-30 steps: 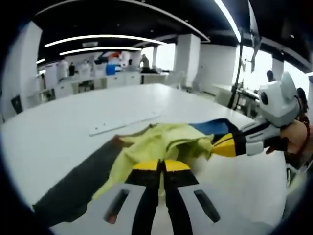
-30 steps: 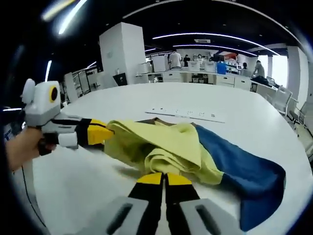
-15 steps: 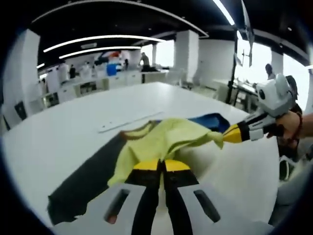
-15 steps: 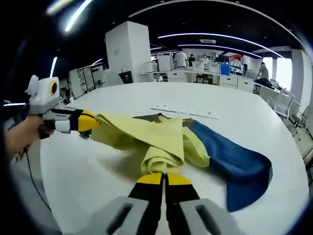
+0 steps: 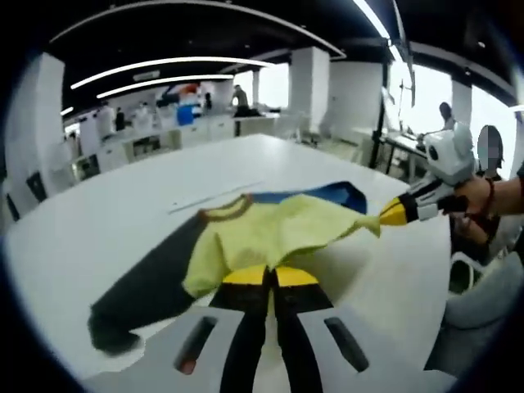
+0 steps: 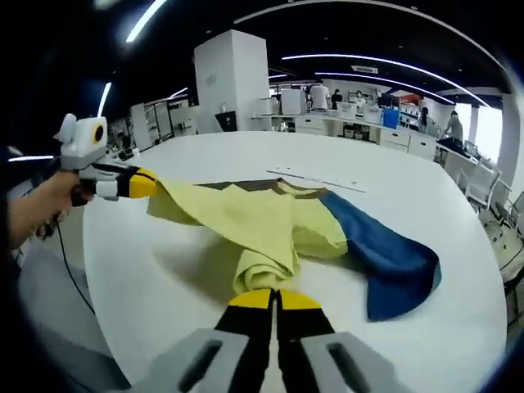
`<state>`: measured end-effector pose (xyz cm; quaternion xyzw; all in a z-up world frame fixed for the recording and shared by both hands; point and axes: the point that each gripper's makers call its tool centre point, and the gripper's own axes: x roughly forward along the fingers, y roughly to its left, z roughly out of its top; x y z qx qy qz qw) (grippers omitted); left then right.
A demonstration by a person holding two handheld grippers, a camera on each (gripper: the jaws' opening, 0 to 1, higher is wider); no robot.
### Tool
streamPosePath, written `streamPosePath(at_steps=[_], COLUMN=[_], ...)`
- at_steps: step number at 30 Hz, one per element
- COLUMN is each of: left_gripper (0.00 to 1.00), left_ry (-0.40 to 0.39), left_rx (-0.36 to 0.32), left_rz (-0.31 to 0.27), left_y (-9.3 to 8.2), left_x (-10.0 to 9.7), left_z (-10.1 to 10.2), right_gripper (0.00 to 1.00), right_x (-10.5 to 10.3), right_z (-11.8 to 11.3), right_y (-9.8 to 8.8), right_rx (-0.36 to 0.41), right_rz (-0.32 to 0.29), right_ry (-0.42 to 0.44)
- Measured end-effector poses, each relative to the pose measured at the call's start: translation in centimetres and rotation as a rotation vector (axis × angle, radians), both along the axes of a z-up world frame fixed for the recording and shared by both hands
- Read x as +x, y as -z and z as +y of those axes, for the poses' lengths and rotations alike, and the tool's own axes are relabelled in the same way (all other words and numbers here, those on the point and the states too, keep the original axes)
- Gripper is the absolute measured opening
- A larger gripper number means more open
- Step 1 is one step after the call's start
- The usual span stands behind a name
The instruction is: Fold the garment on the visible template until the final outline fits inside the template.
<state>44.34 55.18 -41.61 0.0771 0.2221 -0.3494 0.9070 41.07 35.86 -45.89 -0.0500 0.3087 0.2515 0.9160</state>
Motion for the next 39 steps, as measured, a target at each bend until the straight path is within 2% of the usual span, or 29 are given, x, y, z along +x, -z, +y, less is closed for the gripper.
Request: streamPosePath(at_steps=[6,13,16,20,22,25,32,35,39], left_gripper=[0.00,0.00,0.00,0.00,0.00,0.00,0.00,0.00,0.00], left_ry=[0.048,0.045,0.052,0.057,0.070,0.075,0.061,0.062,0.066], left_rx=[0.066,0.049,0.072,0.090,0.122,0.146,0.153,0.154,0.181], left_rz=[0.009,0.053,0.061,0.083,0.094,0.100,0.135,0.154,0.189], left_y=[0.1,0.6,1.0,1.7,2.2,2.6,3.5,4.0,5.0], left_x=[-2.8,-5.0,-6.2,-7.7,-8.7,-9.4,-10.4,-10.9,-11.9], left_z=[0.8,1.7,2.0,2.3,2.5,2.8,3.6,3.6,3.8], right_gripper=[0.00,0.00,0.00,0.00,0.00,0.00,0.00,0.00,0.00], right_x=[-1.7,-3.8,-5.1,-5.4,-5.8,-6.8,-8.2,-8.7,-9.2], right_z=[-1.2,-2.3,-2.5,-3.1,-3.2,-3.3,-4.1,-4.2,-4.7], right_y=[0.0,0.3,0.3,1.0,1.2,1.3,2.1,2.1,2.7], right_rx=[-0.016,-0.018,-0.023,-0.009,-0.012,-0.022,-0.060,-0.052,-0.081], right_rz=[0.014,0.043,0.064,0.089,0.099,0.109,0.129,0.139,0.143], right_ry=[-0.027,-0.032,-0.033,-0.031,-0.032,-0.035,-0.049,-0.044,-0.048])
